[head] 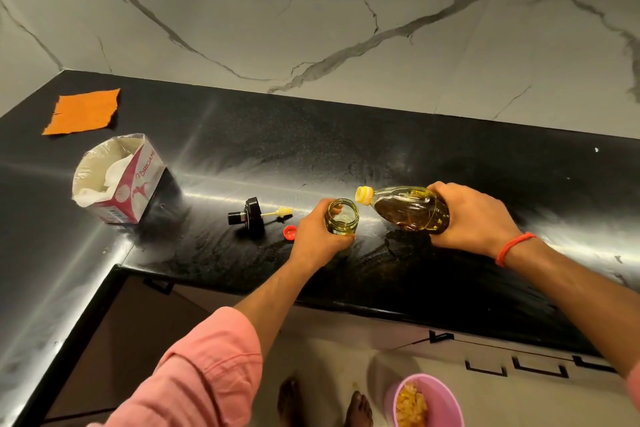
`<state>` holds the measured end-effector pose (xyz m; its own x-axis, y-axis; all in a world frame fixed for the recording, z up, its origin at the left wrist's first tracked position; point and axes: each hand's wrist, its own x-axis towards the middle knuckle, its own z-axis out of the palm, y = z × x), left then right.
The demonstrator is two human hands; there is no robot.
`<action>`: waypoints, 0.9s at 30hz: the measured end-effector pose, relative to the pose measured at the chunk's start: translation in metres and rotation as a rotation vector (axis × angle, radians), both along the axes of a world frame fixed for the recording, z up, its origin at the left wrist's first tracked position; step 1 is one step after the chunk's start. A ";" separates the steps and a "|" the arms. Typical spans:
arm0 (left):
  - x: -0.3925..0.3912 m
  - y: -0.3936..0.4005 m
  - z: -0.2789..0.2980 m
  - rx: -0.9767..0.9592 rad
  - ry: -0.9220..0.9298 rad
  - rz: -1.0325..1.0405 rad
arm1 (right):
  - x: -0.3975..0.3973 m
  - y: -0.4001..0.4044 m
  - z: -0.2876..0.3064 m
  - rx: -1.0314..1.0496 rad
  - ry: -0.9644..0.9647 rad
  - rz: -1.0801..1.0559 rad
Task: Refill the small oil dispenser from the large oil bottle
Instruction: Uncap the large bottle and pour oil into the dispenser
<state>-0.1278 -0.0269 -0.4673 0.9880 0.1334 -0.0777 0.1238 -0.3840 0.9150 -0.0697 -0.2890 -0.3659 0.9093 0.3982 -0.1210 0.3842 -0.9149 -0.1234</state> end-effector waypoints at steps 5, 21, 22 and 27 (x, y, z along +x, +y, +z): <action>0.001 -0.002 -0.001 -0.002 -0.010 -0.001 | -0.004 0.002 0.002 -0.038 0.002 -0.003; 0.001 -0.001 -0.003 -0.005 -0.019 -0.005 | -0.010 0.009 0.013 -0.138 0.015 0.002; 0.001 -0.001 -0.003 -0.005 -0.018 -0.005 | -0.011 0.010 0.014 -0.144 0.017 0.003; 0.001 -0.001 -0.003 -0.022 -0.011 -0.011 | -0.011 0.012 0.017 -0.171 0.020 0.004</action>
